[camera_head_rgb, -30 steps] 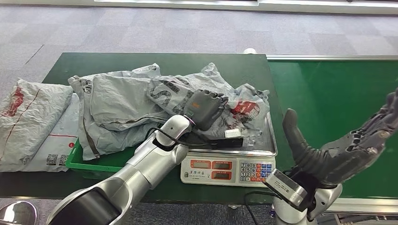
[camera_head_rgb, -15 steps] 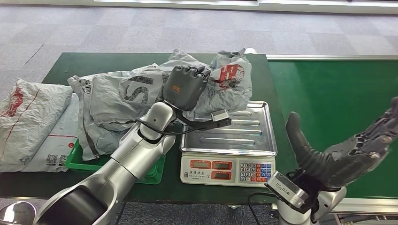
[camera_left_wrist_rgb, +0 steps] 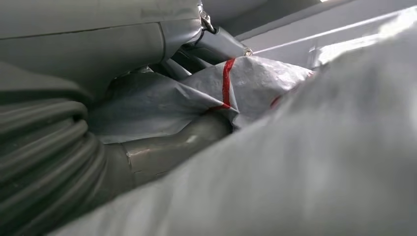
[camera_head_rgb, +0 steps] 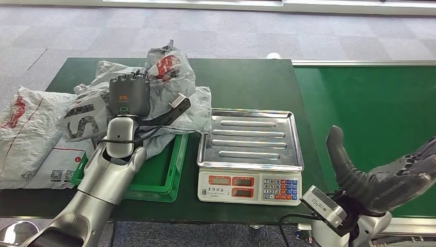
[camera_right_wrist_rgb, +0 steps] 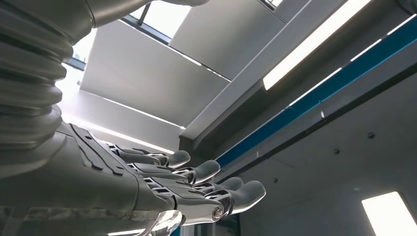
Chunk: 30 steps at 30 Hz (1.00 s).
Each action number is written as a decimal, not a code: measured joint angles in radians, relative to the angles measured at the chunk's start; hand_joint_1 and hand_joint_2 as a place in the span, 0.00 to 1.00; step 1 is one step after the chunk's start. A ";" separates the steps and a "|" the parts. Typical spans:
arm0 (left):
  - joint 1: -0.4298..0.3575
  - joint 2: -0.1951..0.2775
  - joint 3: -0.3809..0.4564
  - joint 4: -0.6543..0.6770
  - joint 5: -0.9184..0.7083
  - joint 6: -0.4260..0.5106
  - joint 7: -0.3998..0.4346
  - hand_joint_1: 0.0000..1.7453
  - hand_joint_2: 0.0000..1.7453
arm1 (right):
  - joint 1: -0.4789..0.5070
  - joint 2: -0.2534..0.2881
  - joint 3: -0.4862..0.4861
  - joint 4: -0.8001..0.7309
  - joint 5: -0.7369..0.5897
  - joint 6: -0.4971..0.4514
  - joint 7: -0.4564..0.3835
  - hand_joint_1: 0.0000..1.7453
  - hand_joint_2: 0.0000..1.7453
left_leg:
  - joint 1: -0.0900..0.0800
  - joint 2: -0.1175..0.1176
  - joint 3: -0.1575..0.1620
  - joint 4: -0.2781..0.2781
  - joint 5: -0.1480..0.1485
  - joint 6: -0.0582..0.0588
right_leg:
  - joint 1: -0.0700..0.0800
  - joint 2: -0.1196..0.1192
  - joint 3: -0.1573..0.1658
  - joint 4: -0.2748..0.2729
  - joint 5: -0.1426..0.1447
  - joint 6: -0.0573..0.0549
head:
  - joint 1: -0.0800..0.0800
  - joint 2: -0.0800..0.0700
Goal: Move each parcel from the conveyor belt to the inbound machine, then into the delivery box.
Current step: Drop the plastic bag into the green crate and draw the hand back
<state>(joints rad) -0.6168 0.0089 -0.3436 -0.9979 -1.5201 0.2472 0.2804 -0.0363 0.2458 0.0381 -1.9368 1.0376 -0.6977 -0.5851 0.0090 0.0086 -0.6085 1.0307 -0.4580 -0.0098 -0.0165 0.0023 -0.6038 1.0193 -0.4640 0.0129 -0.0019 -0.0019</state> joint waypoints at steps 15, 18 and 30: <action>0.172 -0.019 0.142 -0.030 0.001 -0.303 -0.136 1.00 1.00 | 0.000 0.000 -0.003 -0.003 -0.010 0.000 0.006 0.00 1.00 | 0.000 0.000 0.000 0.000 -0.001 -0.001 | 0.000 0.000 0.000 0.000 -0.001 0.000 | 0.000 0.000; 0.183 -0.037 0.145 0.024 0.003 -0.317 -0.198 1.00 1.00 | -0.001 0.000 -0.003 0.001 -0.012 0.000 0.010 0.00 1.00 | 0.000 -0.001 0.000 0.000 -0.001 -0.001 | 0.000 -0.001 0.001 0.000 -0.001 0.000 | 0.000 0.000; 0.183 -0.084 0.145 0.160 0.011 -0.266 -0.229 0.26 1.00 | -0.001 0.000 -0.003 0.006 -0.002 0.000 0.009 0.00 1.00 | -0.001 -0.005 0.003 0.000 -0.001 0.000 | -0.001 -0.005 0.005 0.000 -0.001 0.000 | 0.000 0.000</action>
<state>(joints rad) -0.4334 -0.0751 -0.1986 -0.8375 -1.5092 -0.0189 0.0510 -0.0372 0.2459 0.0355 -1.9306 1.0354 -0.6977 -0.5765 0.0084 0.0040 -0.6054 1.0306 -0.4587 -0.0102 -0.0171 -0.0025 -0.5990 1.0190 -0.4652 0.0132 -0.0019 -0.0019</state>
